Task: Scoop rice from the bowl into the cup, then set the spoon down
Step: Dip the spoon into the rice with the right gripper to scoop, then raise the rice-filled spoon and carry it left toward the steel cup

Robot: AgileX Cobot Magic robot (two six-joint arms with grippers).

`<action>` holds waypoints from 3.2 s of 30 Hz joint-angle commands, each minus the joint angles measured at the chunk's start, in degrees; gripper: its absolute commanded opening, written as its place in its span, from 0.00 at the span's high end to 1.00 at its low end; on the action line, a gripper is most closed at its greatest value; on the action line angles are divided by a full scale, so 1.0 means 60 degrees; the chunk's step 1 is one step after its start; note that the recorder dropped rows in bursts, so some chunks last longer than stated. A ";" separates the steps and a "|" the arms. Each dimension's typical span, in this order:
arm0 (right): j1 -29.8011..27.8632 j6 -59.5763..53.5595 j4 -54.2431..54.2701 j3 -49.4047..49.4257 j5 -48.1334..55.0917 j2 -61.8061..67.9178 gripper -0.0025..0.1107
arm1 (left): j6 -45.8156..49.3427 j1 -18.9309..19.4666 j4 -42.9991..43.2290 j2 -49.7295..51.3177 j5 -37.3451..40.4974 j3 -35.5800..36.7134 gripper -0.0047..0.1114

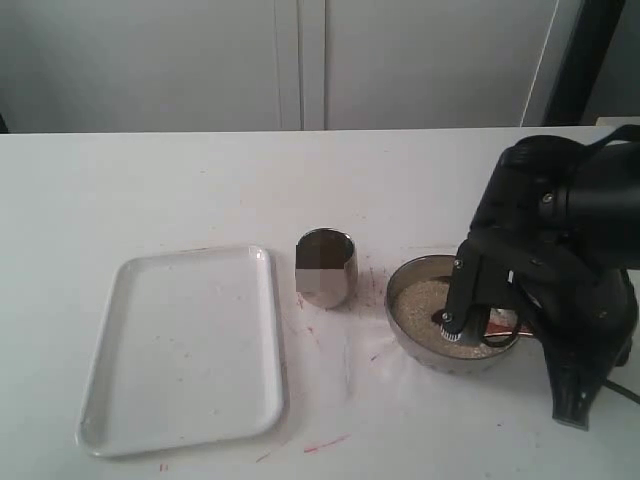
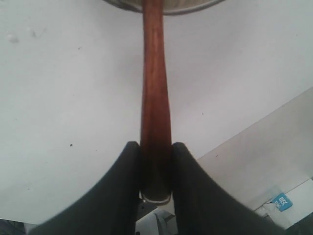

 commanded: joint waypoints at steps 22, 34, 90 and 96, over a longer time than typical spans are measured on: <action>-0.0601 0.0104 0.0926 0.0036 -0.0328 -0.0559 0.98 | 0.0004 0.0015 0.0000 0.0007 0.0028 -0.0052 0.84; -0.0682 0.0079 0.1738 0.0036 -0.0587 -0.0668 0.98 | 0.0004 0.0015 0.0000 0.0007 0.0028 -0.0052 0.84; -0.1567 0.0260 0.4249 0.0036 -0.2164 -0.2190 0.98 | 0.0004 0.0015 0.0000 0.0007 0.0028 -0.0052 0.84; -0.1567 0.0260 0.4324 -0.0019 -0.2880 -0.2190 0.98 | 0.0004 0.0015 0.0000 0.0007 0.0028 -0.0052 0.84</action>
